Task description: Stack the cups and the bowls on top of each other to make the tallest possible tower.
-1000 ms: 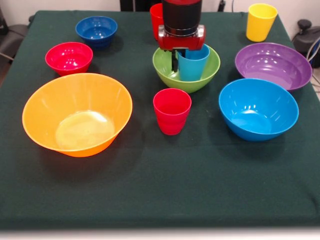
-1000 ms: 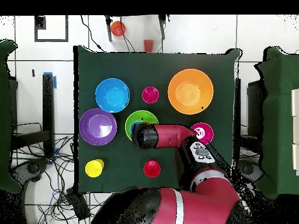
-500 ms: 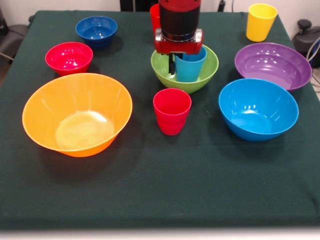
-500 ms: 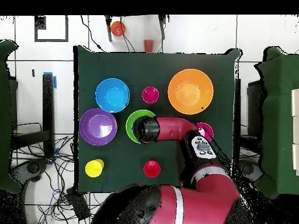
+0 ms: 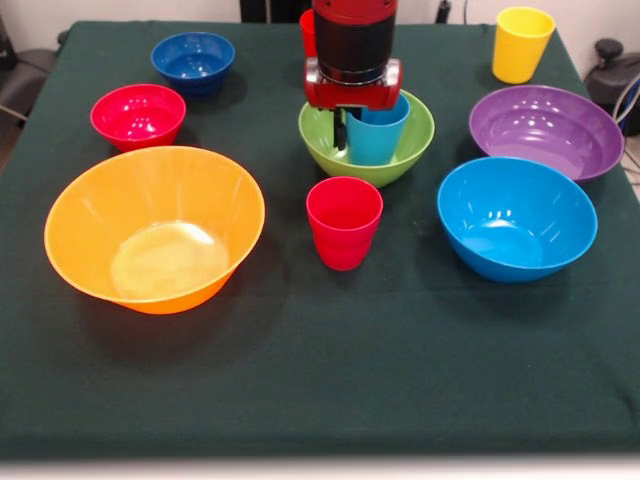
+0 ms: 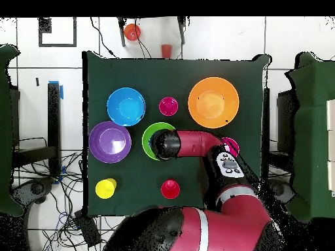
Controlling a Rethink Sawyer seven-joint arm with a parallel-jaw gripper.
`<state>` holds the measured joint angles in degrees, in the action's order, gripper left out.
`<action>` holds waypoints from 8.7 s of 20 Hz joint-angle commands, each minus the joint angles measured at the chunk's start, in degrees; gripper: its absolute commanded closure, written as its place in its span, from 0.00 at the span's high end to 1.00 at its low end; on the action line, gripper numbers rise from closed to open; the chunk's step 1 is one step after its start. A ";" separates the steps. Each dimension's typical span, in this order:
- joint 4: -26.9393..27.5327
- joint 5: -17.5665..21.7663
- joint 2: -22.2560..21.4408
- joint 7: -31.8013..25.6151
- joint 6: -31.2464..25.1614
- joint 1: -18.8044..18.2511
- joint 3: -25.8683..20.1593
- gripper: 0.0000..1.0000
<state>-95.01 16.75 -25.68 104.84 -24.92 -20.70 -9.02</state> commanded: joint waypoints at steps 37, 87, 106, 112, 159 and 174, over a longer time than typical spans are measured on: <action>0.79 3.72 3.68 0.59 2.81 -2.41 -1.52 1.00; -17.36 -3.90 -26.68 2.09 -13.06 0.14 1.83 1.00; -30.56 1.52 -29.66 -3.22 -1.59 -8.26 0.06 1.00; -26.44 3.94 -25.02 -6.44 -1.16 -14.13 -2.69 1.00; -19.33 14.31 -4.91 5.85 19.78 -6.55 6.09 1.00; -17.38 10.74 -4.81 7.07 22.49 -4.15 5.51 1.00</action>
<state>-117.98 28.81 -34.53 104.85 -5.20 -27.05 0.39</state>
